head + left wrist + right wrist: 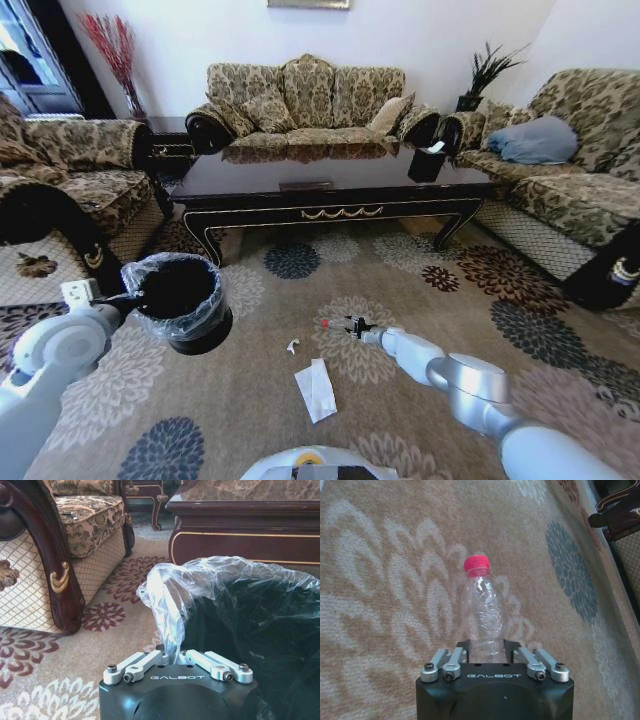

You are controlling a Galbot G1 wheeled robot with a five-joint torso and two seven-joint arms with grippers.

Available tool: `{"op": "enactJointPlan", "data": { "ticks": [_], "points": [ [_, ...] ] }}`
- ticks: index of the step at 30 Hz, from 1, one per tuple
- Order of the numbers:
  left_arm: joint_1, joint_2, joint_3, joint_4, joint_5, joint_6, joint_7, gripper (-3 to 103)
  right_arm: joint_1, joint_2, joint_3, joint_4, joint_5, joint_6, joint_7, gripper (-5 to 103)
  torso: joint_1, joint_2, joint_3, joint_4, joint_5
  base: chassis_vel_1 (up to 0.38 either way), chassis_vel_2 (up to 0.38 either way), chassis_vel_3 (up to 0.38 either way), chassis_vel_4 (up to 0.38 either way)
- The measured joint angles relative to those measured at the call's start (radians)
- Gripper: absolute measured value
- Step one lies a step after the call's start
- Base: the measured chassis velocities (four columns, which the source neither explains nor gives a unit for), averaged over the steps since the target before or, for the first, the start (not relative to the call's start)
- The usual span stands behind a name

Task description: Move to the front of the table and pick up the trash from the floor, then place it into the trash bin.

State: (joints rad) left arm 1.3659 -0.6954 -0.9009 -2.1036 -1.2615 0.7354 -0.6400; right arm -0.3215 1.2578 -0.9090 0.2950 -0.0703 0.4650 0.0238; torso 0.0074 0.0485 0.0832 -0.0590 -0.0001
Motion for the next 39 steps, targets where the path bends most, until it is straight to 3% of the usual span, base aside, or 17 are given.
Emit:
{"op": "enactJointPlan", "data": {
  "ticks": [6, 8, 15, 21, 24, 28, 33, 34, 39],
  "points": [
    [-0.004, 0.000, 0.005, 0.004, 0.002, 0.000, 0.000, 3, -0.003, -0.006, 0.007, 0.001, -0.001, 0.004, 0.000, 27, 0.000, 0.000, 0.000, 0.0000, 0.0000, 0.000, 0.000, 0.000, 0.000],
    [-0.006, -0.001, 0.009, 0.005, 0.005, 0.000, 0.000, 3, -0.005, -0.008, 0.011, 0.002, -0.001, 0.005, 0.002, 19, 0.000, 0.000, 0.000, 0.0000, 0.0000, 0.000, 0.000, 0.000, 0.000],
    [-0.007, -0.001, 0.012, 0.006, 0.008, 0.000, 0.000, 3, -0.006, -0.019, 0.015, 0.017, -0.005, 0.018, 0.006, 17, 0.000, 0.000, 0.000, -0.0001, 0.0001, 0.000, 0.000, 0.000, 0.000],
    [-0.006, -0.001, 0.017, 0.007, 0.009, 0.000, 0.001, 3, 0.020, -0.042, 0.093, 0.069, -0.060, 0.089, 0.004, 17, 0.000, 0.000, 0.000, -0.0006, 0.0002, 0.000, 0.000, 0.000, 0.000],
    [-0.007, -0.010, 0.032, 0.006, 0.018, 0.000, 0.001, 3, 0.047, -0.077, 0.162, 0.158, -0.118, 0.136, 0.009, 17, 0.000, 0.000, 0.000, 0.0004, 0.0004, 0.000, 0.000, 0.000, 0.000],
    [-0.009, -0.029, 0.068, 0.000, 0.033, -0.002, -0.001, 3, 0.109, -0.194, 0.176, 0.398, -0.005, 0.135, 0.028, 17, 0.000, 0.000, 0.000, -0.0010, -0.0002, 0.000, 0.000, 0.000, 0.000],
    [-0.016, -0.037, 0.086, 0.001, 0.034, -0.008, -0.007, 3, 0.148, -0.232, 0.168, 0.543, 0.072, 0.117, 0.058, 17, 0.000, 0.000, 0.000, -0.0003, 0.0001, 0.000, 0.000, 0.000, 0.000],
    [-0.025, -0.040, 0.098, 0.005, 0.034, -0.009, -0.012, 3, 0.173, -0.249, 0.155, 0.639, 0.113, 0.097, 0.084, 17, 0.000, 0.000, 0.000, 0.0004, 0.0000, 0.000, 0.000, 0.000, 0.000],
    [-0.055, -0.041, 0.118, 0.015, 0.028, -0.009, -0.018, 3, 0.230, -0.268, 0.108, 0.822, 0.196, 0.029, 0.148, 17, 0.000, 0.000, 0.000, -0.0004, 0.0001, 0.000, 0.000, 0.000, 0.000]
  ]
}}
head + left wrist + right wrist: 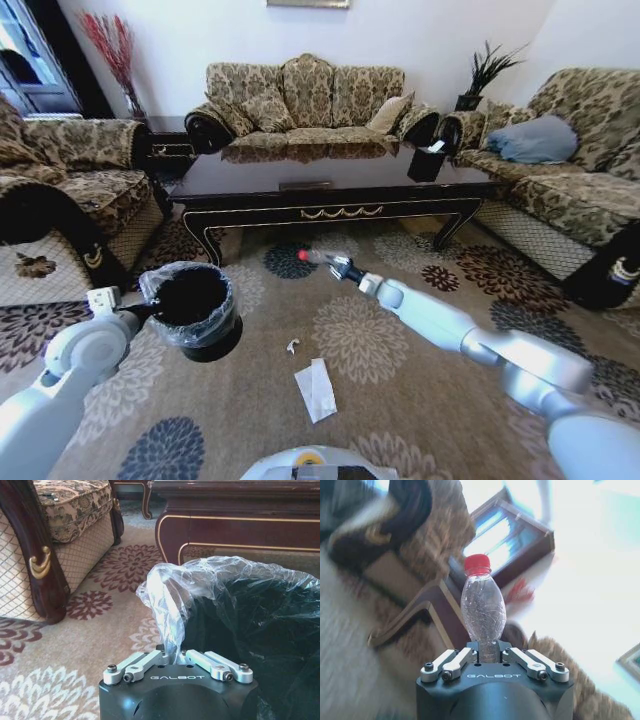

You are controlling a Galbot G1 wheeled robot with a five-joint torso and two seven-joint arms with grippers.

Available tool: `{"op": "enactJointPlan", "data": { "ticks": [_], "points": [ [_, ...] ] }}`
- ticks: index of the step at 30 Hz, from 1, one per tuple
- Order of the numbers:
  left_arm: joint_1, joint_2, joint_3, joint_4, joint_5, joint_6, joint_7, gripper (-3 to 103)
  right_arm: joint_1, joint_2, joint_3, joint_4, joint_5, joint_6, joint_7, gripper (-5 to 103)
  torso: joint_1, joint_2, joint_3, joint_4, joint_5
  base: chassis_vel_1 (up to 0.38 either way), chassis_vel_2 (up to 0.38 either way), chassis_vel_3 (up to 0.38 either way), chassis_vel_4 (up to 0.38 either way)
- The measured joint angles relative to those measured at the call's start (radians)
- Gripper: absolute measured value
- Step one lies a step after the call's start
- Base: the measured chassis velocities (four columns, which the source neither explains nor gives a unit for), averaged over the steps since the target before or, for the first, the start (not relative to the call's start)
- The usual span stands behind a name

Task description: Move to the front of the table and pick up the trash from the floor, then place it into the trash bin.

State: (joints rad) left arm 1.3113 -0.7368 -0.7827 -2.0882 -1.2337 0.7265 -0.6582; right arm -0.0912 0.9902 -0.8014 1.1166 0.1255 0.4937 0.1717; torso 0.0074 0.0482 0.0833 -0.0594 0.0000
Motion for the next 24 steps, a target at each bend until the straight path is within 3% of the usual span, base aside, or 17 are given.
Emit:
{"op": "enactJointPlan", "data": {
  "ticks": [9, 13, 16, 24],
  "points": [
    [-0.038, 0.003, 0.009, 0.018, -0.014, 0.000, -0.001, 3, 0.098, 0.038, -0.086, 0.188, 0.056, -0.058, 0.072, 17, 0.000, 0.000, 0.000, 0.0003, -0.0003, 0.000, 0.000, 0.000, 0.000],
    [-0.052, 0.003, 0.014, 0.025, -0.018, -0.001, 0.000, 3, 0.146, 0.095, -0.139, 0.245, 0.167, -0.085, 0.102, 17, 0.000, 0.000, 0.000, 0.0000, -0.0003, 0.000, 0.000, 0.000, 0.000],
    [-0.059, 0.005, 0.018, 0.033, -0.018, -0.005, 0.006, 3, 0.195, 0.168, -0.190, 0.320, 0.335, -0.105, 0.125, 17, 0.000, 0.000, 0.000, 0.0006, -0.0005, 0.000, 0.000, 0.000, 0.000],
    [-0.077, 0.021, 0.022, 0.049, -0.018, -0.012, 0.017, 3, 0.262, 0.291, -0.257, 0.429, 0.537, -0.163, 0.193, 17, 0.000, 0.000, 0.000, 0.0004, -0.0005, 0.000, 0.000, 0.000, 0.000]
  ]
}}
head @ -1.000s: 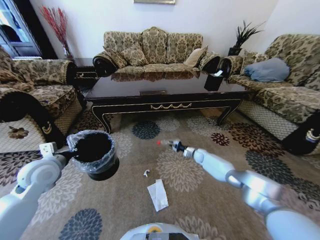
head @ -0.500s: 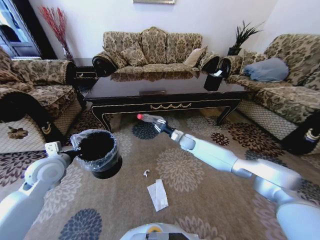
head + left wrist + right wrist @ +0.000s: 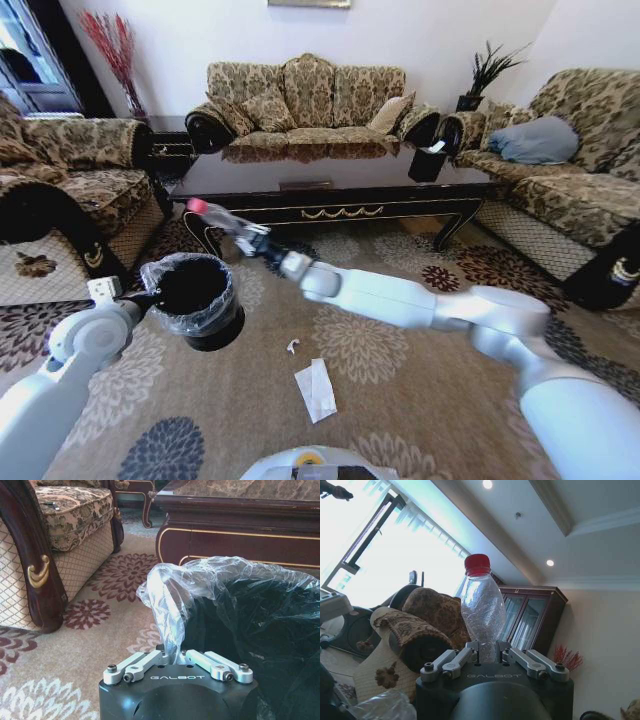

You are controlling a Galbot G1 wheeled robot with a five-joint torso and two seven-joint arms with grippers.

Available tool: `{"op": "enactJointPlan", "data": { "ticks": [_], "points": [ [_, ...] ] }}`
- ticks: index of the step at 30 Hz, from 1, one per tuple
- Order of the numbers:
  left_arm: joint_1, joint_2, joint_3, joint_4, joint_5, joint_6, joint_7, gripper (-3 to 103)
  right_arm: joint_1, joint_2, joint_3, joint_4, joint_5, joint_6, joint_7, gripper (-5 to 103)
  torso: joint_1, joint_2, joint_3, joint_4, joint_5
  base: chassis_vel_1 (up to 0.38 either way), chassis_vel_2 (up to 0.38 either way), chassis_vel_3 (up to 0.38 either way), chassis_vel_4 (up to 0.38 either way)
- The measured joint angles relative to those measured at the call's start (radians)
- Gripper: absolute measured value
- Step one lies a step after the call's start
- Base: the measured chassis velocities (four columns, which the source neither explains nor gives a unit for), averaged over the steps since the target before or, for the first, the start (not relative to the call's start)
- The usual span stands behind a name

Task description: Move to the front of the table and pick up the trash from the floor, then place it into the trash bin.

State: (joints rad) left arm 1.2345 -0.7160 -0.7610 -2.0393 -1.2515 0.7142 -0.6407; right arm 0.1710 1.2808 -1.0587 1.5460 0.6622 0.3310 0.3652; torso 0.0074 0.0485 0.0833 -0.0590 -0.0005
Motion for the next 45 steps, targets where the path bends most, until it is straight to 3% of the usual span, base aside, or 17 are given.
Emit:
{"op": "enactJointPlan", "data": {
  "ticks": [3, 19, 21, 23, 25, 29, 31, 34, 35, 41, 45],
  "points": [
    [-0.005, 0.001, 0.001, 0.001, -0.001, -0.001, 0.001, 3, 0.002, 0.037, -0.044, 0.034, 0.078, -0.024, 0.039, 17, 0.000, 0.000, 0.000, -0.0003, 0.0000, 0.000, 0.000, 0.000, 0.000],
    [0.009, 0.005, -0.028, -0.021, -0.018, -0.001, -0.002, 3, -0.055, 0.125, -0.107, -0.016, 0.115, -0.058, 0.124, 14, 0.000, 0.000, 0.000, -0.0002, 0.0004, 0.000, 0.000, 0.000, 0.000],
    [0.013, 0.005, -0.031, -0.024, -0.018, -0.001, -0.002, 3, -0.056, 0.128, -0.108, -0.018, 0.118, -0.061, 0.130, 18, 0.000, 0.000, 0.000, -0.0002, 0.0004, 0.000, 0.000, 0.000, 0.000],
    [0.022, 0.005, -0.038, -0.027, -0.018, -0.001, -0.003, 3, -0.054, 0.131, -0.111, -0.022, 0.119, -0.064, 0.135, 28, 0.000, 0.000, 0.000, -0.0002, 0.0004, 0.000, 0.000, 0.000, 0.000],
    [0.024, 0.005, -0.040, -0.028, -0.018, -0.001, -0.003, 3, -0.053, 0.132, -0.112, -0.022, 0.119, -0.064, 0.135, 28, 0.000, 0.000, 0.000, -0.0002, 0.0004, 0.000, 0.000, 0.000, 0.000],
    [0.031, 0.005, -0.046, -0.030, -0.018, -0.001, -0.005, 3, -0.050, 0.131, -0.113, -0.014, 0.121, -0.065, 0.136, 50, 0.000, 0.000, 0.000, -0.0002, 0.0004, 0.000, 0.000, 0.000, 0.000],
    [0.031, 0.005, -0.046, -0.030, -0.018, -0.001, -0.005, 3, -0.048, 0.130, -0.113, -0.010, 0.121, -0.066, 0.136, 50, 0.000, 0.000, 0.000, -0.0002, 0.0004, 0.000, 0.000, 0.000, 0.000],
    [0.031, 0.005, -0.046, -0.030, -0.018, 0.000, -0.006, 3, -0.039, 0.120, -0.114, 0.008, 0.121, -0.068, 0.139, 67, 0.000, 0.000, 0.000, -0.0001, 0.0005, 0.000, 0.000, 0.000, 0.000],
    [0.031, 0.005, -0.046, -0.030, -0.018, 0.000, -0.006, 3, -0.039, 0.120, -0.114, 0.008, 0.121, -0.068, 0.139, 67, 0.000, 0.000, 0.000, -0.0001, 0.0005, 0.000, 0.000, 0.000, 0.000],
    [0.029, 0.006, -0.046, -0.029, -0.018, 0.001, -0.007, 3, -0.028, 0.085, -0.114, 0.038, 0.116, -0.072, 0.140, 94, 0.000, 0.000, 0.000, -0.0002, 0.0005, 0.000, 0.000, 0.000, 0.000],
    [0.028, 0.008, -0.046, -0.027, -0.018, 0.001, -0.007, 3, -0.028, 0.063, -0.109, 0.049, 0.102, -0.073, 0.140, 99, 0.000, 0.000, 0.000, -0.0002, 0.0006, 0.000, 0.000, 0.000, 0.000]
  ]
}}
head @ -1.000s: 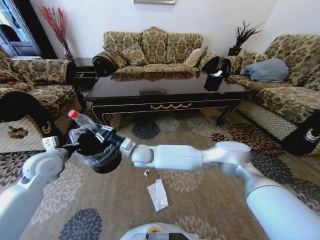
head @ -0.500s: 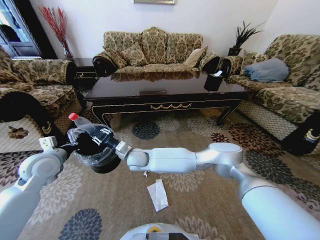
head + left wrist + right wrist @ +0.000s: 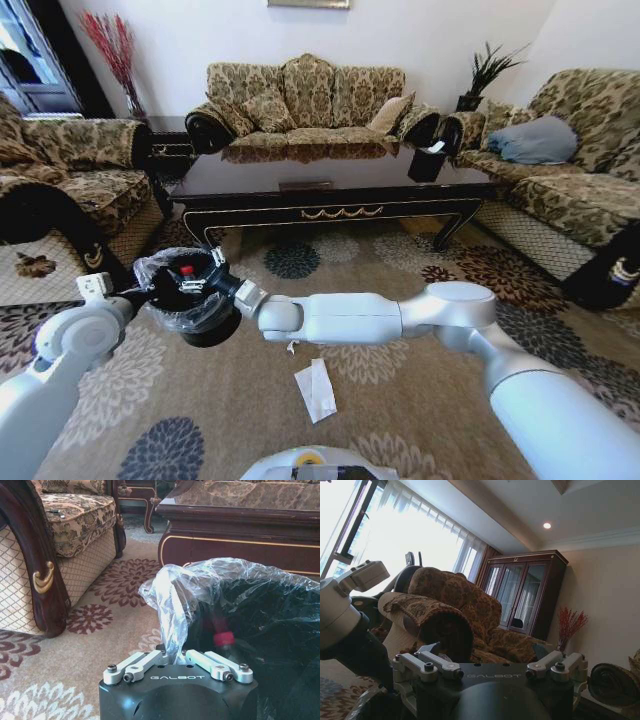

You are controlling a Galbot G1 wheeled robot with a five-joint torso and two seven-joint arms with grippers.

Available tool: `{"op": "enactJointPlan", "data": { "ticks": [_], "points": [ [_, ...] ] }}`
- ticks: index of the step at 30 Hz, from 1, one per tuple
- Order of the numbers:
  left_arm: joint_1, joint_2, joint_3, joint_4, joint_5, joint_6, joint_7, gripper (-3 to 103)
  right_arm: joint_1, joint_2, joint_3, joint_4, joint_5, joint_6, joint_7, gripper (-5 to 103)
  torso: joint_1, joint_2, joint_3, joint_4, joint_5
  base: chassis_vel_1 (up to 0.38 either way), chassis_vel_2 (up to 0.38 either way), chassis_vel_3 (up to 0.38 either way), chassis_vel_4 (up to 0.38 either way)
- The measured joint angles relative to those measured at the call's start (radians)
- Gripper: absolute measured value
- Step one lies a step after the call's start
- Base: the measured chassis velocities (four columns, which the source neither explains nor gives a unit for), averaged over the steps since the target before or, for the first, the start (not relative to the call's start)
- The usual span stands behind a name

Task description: Move to the front of the table and pick up the trash from the floor, then place it into the trash bin.

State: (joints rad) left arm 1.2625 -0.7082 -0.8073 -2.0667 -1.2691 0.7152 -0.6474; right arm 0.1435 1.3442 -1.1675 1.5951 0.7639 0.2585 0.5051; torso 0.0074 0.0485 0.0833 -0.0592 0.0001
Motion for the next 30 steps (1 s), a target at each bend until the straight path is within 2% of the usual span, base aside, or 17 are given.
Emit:
{"op": "enactJointPlan", "data": {
  "ticks": [5, 7, 8, 11, 13, 19, 24, 30],
  "points": [
    [0.000, 0.006, -0.009, 0.003, -0.006, 0.001, -0.001, 3, -0.001, -0.042, 0.021, 0.012, -0.005, -0.007, 0.000, 100, 0.000, 0.000, 0.000, 0.0002, 0.0001, 0.000, 0.000, 0.000, 0.000],
    [0.000, 0.009, -0.018, 0.003, -0.027, 0.009, -0.012, 3, 0.009, -0.091, 0.031, 0.017, 0.024, -0.032, -0.017, 100, 0.000, 0.000, 0.000, 0.0003, 0.0001, 0.000, 0.000, 0.000, 0.000],
    [0.000, 0.009, -0.018, 0.003, -0.027, 0.009, -0.012, 3, 0.009, -0.091, 0.031, 0.017, 0.024, -0.032, -0.017, 100, 0.000, 0.000, 0.000, 0.0003, 0.0001, 0.000, 0.000, 0.000, 0.000],
    [0.000, 0.014, -0.027, 0.007, -0.037, 0.012, -0.015, 3, 0.018, -0.216, 0.049, -0.021, 0.121, -0.085, -0.157, 100, 0.000, 0.000, 0.000, -0.0006, 0.0001, 0.000, 0.000, 0.000, 0.000],
    [0.000, 0.016, -0.029, 0.009, -0.037, 0.012, -0.015, 3, 0.015, -0.233, 0.051, -0.042, 0.121, -0.087, -0.176, 100, 0.000, 0.000, 0.000, -0.0006, 0.0001, 0.000, 0.000, 0.000, 0.000],
    [-0.001, 0.044, -0.046, 0.020, -0.060, 0.014, -0.027, 3, -0.050, -0.317, 0.053, -0.145, 0.034, -0.094, -0.238, 100, 0.000, 0.000, 0.000, 0.0003, 0.0003, 0.000, 0.000, 0.000, 0.000],
    [0.000, 0.056, -0.054, 0.017, -0.067, 0.014, -0.030, 3, -0.130, -0.364, 0.029, -0.172, -0.007, -0.101, -0.245, 100, 0.000, 0.000, 0.000, -0.0003, 0.0004, 0.000, 0.000, 0.000, 0.000],
    [0.000, 0.058, -0.056, 0.005, -0.067, 0.015, -0.035, 3, -0.206, -0.355, -0.019, -0.235, -0.072, -0.106, -0.242, 100, 0.000, 0.000, 0.000, 0.0000, 0.0000, 0.000, 0.000, 0.000, 0.000]
  ]
}}
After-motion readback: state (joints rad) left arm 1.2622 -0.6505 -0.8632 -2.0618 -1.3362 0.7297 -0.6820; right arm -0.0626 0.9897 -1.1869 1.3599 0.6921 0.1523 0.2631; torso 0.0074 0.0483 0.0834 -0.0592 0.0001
